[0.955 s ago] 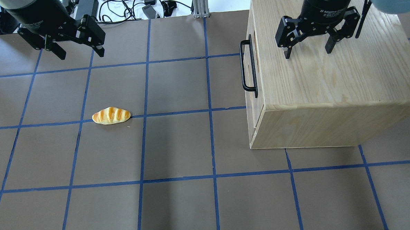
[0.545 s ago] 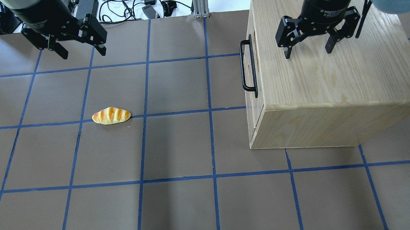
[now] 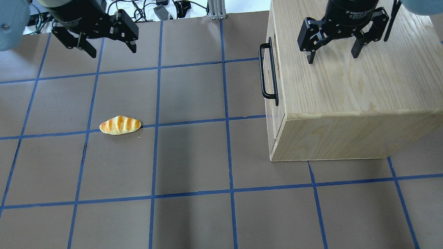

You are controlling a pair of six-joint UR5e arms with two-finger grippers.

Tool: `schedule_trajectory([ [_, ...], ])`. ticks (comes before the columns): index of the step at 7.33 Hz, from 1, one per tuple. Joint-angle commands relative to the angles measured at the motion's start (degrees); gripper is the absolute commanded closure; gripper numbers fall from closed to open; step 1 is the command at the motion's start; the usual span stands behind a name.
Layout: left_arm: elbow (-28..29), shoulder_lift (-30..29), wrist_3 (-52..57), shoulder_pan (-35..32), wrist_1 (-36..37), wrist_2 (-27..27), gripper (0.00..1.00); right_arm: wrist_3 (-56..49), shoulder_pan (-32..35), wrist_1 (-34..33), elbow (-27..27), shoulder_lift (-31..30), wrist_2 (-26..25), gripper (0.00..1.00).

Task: Open upper drawer
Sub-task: 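Move the left gripper toward the black handle of the upper drawer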

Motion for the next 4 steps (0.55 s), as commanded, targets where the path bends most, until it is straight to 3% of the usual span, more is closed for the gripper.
schedule_trajectory([
  [1, 0.01, -4.14, -8.37, -3.45, 9.54, -8.14, 0.0, 0.0, 0.0, 0.0, -0.03, 0.0, 0.0, 0.0],
  [4, 0.62, -11.17, -19.0, -9.85, 19.32, -13.2, 0.0, -0.09, 0.0, 0.0, -0.03, 0.0, 0.0, 0.0],
])
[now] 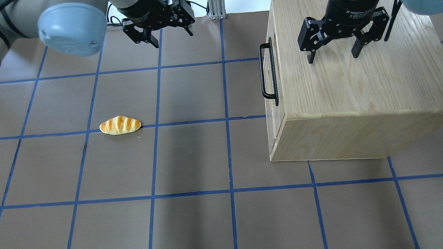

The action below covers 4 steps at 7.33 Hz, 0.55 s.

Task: Open upper drawer
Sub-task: 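Move the left gripper toward the black handle of the upper drawer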

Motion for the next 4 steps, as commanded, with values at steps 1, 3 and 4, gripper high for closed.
schedule_trajectory([
  [1, 0.39, -4.98, -7.98, -4.85, 4.8, -2.56, 0.0, -0.03, 0.06, 0.0, 0.0, 0.0, 0.0, 0.0],
  [3, -0.05, -6.58, -8.88, -7.58, 4.81, -2.47, 0.0, 0.06, -0.03, 0.0, 0.0, 0.0, 0.0, 0.0],
  [4, -0.05, -6.93, -10.1, -7.94, 4.89, -2.56, 0.0, 0.06, -0.03, 0.0, 0.08, 0.0, 0.0, 0.0],
])
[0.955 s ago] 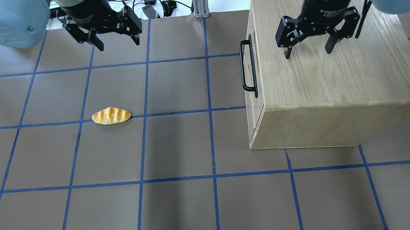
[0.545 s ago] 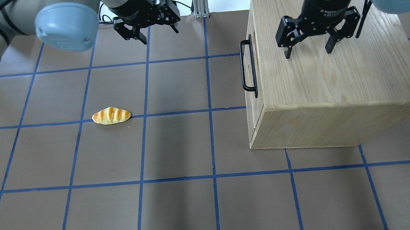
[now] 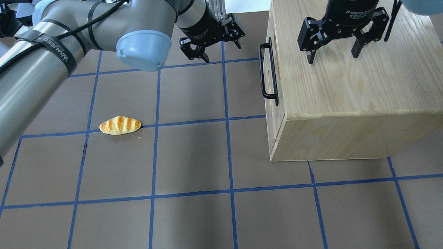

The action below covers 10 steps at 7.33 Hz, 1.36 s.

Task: Open upper drawer
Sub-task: 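Move the left gripper toward the black handle of the upper drawer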

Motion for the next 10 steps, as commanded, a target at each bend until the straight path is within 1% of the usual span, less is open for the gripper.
schedule_trajectory([
  [1, 0.05, -0.71, -1.92, -1.06, 0.15, -1.16, 0.0, 0.01, -0.04, 0.0, 0.07, 0.0, 0.0, 0.0],
  [2, 0.14, -0.63, -3.41, -1.15, 0.58, -3.43, 0.0, -0.08, 0.05, 0.0, -0.02, 0.0, 0.0, 0.0],
  [3, -0.03, -0.71, -4.29, -1.67, 1.89, -3.54, 0.0, 0.01, -0.04, 0.0, -0.02, 0.0, 0.0, 0.0],
  [5, -1.6, -0.63, -3.6, -3.17, 1.99, -3.37, 0.0, 0.01, 0.05, 0.0, 0.07, 0.0, 0.0, 0.0],
  [7, -2.14, -0.62, -3.33, -3.17, 3.39, -3.54, 0.0, 0.01, 0.05, 0.0, 0.07, 0.0, 0.0, 0.0],
  [10, -3.02, -0.63, -3.33, -3.17, 3.57, -3.54, 0.0, -0.08, 0.05, 0.0, -0.02, 0.0, 0.0, 0.0],
])
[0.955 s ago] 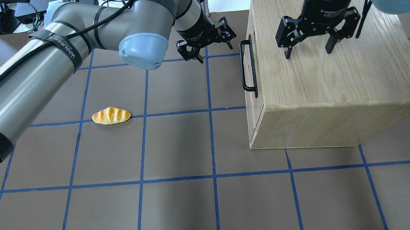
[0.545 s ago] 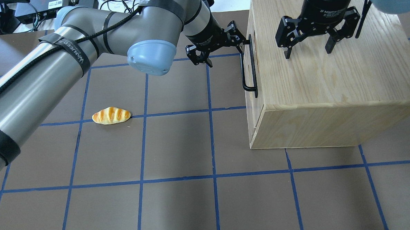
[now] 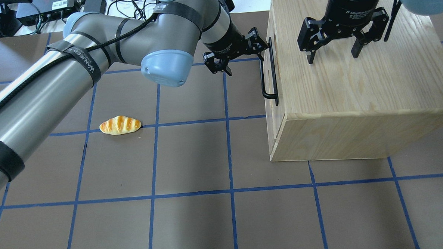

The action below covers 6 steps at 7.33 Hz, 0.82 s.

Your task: Open upper drawer

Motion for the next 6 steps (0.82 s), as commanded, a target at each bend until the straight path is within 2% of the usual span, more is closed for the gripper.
schedule_trajectory([
  [1, -0.62, 0.09, 0.04, 0.0, 0.11, -0.09, 0.0, 0.08, 0.0, 0.0, -0.01, 0.0, 0.0, 0.0],
  [5, -0.53, 0.09, -0.4, -0.18, 0.2, -1.32, 0.0, -0.01, 0.0, 0.0, -0.01, 0.0, 0.0, 0.0],
  [6, -0.27, 0.27, -0.92, -0.18, 0.11, -3.06, 0.0, -0.01, 0.0, 0.0, -0.01, 0.0, 0.0, 0.0],
])
